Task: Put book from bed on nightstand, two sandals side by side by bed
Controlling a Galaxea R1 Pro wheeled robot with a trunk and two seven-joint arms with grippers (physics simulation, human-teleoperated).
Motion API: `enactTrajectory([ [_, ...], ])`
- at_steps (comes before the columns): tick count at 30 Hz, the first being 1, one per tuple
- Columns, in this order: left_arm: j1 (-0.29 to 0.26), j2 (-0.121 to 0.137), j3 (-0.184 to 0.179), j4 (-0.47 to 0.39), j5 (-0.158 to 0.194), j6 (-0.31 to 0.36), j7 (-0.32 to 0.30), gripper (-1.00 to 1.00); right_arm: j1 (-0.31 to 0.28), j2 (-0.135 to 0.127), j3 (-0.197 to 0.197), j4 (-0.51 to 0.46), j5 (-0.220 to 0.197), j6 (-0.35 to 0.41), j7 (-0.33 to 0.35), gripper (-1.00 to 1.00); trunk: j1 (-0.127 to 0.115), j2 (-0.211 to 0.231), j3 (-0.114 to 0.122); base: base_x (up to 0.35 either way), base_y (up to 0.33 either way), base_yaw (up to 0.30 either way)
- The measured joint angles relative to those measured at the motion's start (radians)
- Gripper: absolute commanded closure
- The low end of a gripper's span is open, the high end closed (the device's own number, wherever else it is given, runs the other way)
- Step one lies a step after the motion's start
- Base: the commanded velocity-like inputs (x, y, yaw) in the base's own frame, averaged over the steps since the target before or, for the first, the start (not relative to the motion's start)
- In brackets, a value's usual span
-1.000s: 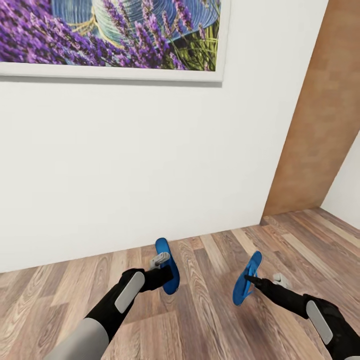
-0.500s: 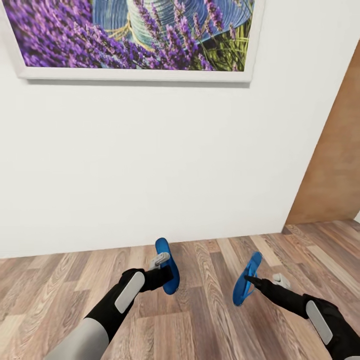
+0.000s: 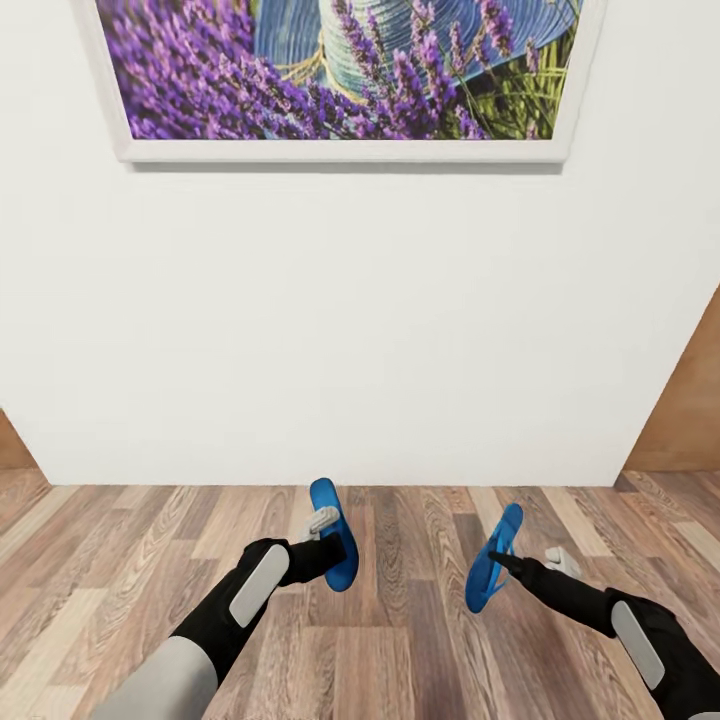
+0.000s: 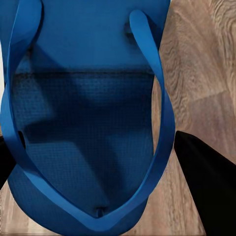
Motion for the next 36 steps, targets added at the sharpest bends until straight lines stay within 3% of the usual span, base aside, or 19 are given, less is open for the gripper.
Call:
enactTrajectory([
  [36,0.0,0.0,0.0,0.002,0.001,0.0,-0.001,1.0,0.0,0.0,0.002,0.0,0.004,0.0,0.0,1.0,0.0,0.0,0.0,0.0,0.0,0.266],
])
